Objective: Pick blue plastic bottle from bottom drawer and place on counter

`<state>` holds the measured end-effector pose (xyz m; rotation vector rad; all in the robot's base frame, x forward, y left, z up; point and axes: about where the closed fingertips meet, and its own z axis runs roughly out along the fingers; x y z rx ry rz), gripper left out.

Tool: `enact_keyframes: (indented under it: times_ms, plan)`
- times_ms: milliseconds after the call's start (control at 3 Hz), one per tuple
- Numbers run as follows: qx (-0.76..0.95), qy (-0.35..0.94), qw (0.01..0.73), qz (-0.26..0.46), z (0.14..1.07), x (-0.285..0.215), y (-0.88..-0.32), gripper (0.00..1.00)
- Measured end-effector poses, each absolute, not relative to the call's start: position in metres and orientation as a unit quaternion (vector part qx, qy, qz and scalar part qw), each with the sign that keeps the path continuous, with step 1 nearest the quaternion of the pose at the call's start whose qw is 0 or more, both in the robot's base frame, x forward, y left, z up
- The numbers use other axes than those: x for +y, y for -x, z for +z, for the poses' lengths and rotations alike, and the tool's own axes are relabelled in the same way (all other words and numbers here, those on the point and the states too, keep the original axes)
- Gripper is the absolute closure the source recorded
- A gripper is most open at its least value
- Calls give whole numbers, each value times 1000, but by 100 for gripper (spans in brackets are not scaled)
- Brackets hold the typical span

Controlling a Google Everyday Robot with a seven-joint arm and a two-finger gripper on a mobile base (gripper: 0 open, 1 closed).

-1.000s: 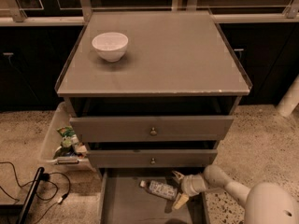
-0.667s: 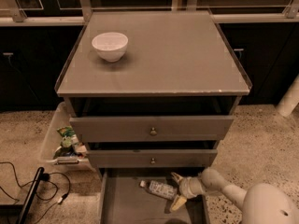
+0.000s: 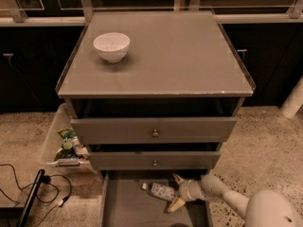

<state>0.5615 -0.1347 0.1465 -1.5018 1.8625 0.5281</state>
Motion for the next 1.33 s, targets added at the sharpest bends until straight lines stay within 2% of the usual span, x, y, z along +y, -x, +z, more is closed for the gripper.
enact_keyframes:
  times_ms: [333, 667, 1333]
  plan:
    - [720, 564, 340, 217, 138, -130, -563, 0]
    - [720, 564, 341, 217, 137, -130, -564, 19]
    - [720, 564, 340, 218, 137, -130, -563, 65]
